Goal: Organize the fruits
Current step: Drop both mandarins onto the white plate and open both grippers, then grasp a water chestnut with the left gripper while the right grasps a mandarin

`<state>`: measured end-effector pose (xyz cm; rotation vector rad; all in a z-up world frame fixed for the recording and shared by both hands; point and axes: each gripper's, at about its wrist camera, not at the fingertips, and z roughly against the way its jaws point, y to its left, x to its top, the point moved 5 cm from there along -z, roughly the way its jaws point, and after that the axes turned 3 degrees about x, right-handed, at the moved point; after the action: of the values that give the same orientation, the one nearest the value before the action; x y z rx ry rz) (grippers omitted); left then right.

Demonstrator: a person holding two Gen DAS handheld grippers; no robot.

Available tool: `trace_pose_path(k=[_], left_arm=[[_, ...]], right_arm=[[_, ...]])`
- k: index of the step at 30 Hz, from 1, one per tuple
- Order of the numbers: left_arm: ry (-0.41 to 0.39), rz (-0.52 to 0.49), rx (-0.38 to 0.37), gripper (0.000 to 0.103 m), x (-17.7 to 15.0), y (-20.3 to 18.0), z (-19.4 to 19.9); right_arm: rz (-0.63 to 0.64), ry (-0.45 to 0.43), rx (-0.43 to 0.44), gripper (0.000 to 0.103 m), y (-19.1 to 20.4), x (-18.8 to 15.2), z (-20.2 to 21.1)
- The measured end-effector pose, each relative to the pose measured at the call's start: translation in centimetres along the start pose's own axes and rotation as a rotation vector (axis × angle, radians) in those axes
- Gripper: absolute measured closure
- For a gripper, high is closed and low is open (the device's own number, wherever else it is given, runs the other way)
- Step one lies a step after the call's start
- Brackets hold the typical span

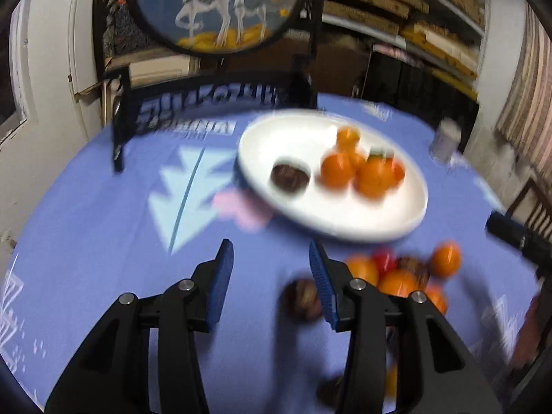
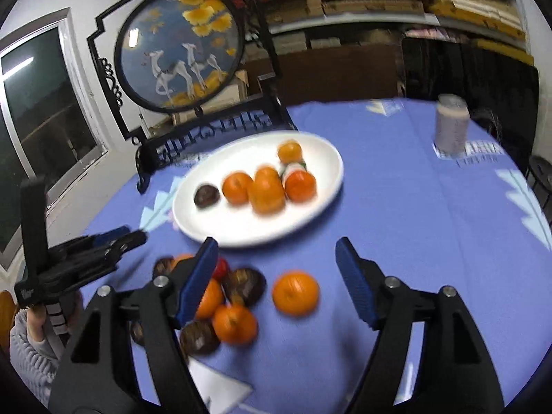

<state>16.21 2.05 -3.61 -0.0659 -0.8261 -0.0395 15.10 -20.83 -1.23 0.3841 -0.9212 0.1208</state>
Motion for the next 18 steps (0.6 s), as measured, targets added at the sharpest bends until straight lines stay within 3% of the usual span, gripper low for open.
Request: trace_pose_path(k=[3, 6, 9, 15, 18], left_arm=[[-0.005, -0.044, 0.020, 0.057, -1.6, 0.1, 0.8], [-0.010, -0.067, -0.037, 0.057, -1.6, -0.9, 0.7], [-0.003, -0.125, 0.010, 0.057, -2.0, -1.7, 0.1], [0.040, -0.188, -0.013, 0.057, -2.9, -3.1, -0.9], [0.037, -0.252, 0.023, 0.057, -3.2, -4.1, -1.4]], right_arm=[[-0.032, 0.038, 0.010, 0.031, -1.1, -1.2, 0.0], [-0.030, 0.072, 0.008, 0.031, -1.2, -2.1, -0.4], [-0.016, 0.096, 0.014, 0.031, -0.9, -2.6, -0.8], [0.005, 0.111, 0.004, 0.031, -0.6, -2.9, -1.1], [0.010, 0.126, 0.002, 0.031, -0.5, -3.1, -1.6]])
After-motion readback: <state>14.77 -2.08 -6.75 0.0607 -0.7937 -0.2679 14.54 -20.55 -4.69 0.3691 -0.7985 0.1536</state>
